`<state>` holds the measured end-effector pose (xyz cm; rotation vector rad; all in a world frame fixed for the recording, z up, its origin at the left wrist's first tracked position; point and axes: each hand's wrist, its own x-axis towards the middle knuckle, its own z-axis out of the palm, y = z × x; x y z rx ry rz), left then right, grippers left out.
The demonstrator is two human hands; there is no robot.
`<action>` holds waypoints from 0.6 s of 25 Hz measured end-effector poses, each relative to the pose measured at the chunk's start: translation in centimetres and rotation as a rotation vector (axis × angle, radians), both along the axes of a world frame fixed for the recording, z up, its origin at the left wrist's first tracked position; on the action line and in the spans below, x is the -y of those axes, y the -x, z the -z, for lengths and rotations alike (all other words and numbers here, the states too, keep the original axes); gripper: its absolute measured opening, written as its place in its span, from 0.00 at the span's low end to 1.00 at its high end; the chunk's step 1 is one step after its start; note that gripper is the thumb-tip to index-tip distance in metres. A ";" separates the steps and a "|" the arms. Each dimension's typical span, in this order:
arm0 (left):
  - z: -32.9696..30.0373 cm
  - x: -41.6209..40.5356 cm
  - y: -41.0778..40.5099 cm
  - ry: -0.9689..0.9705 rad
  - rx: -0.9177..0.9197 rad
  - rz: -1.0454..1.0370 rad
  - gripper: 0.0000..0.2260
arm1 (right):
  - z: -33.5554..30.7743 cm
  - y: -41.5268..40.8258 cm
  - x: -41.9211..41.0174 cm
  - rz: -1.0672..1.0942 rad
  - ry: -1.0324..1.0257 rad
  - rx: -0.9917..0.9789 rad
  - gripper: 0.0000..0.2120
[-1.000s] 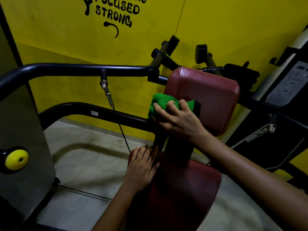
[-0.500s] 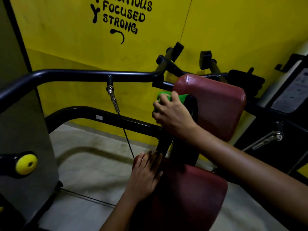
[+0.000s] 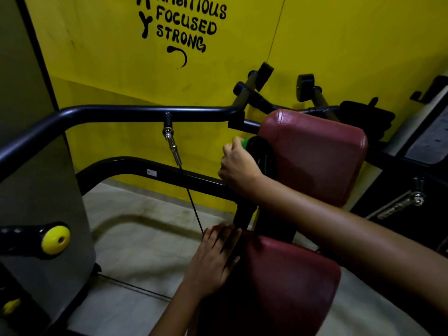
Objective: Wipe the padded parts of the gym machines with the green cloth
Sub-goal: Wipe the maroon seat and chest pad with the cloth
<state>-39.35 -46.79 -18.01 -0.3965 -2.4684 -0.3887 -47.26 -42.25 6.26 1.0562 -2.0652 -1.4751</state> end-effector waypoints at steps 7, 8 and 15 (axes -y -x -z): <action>-0.2 -0.4 -0.2 -0.025 0.015 -0.008 0.25 | -4.3 1.4 -3.8 -0.161 0.301 -0.022 0.13; -0.3 -0.4 -0.3 -0.027 0.019 -0.005 0.25 | -3.5 1.2 -4.6 -0.218 0.292 -0.080 0.11; -1.0 -0.7 -0.6 -0.001 0.049 -0.022 0.26 | 2.8 0.6 -8.4 -0.566 0.335 -0.031 0.15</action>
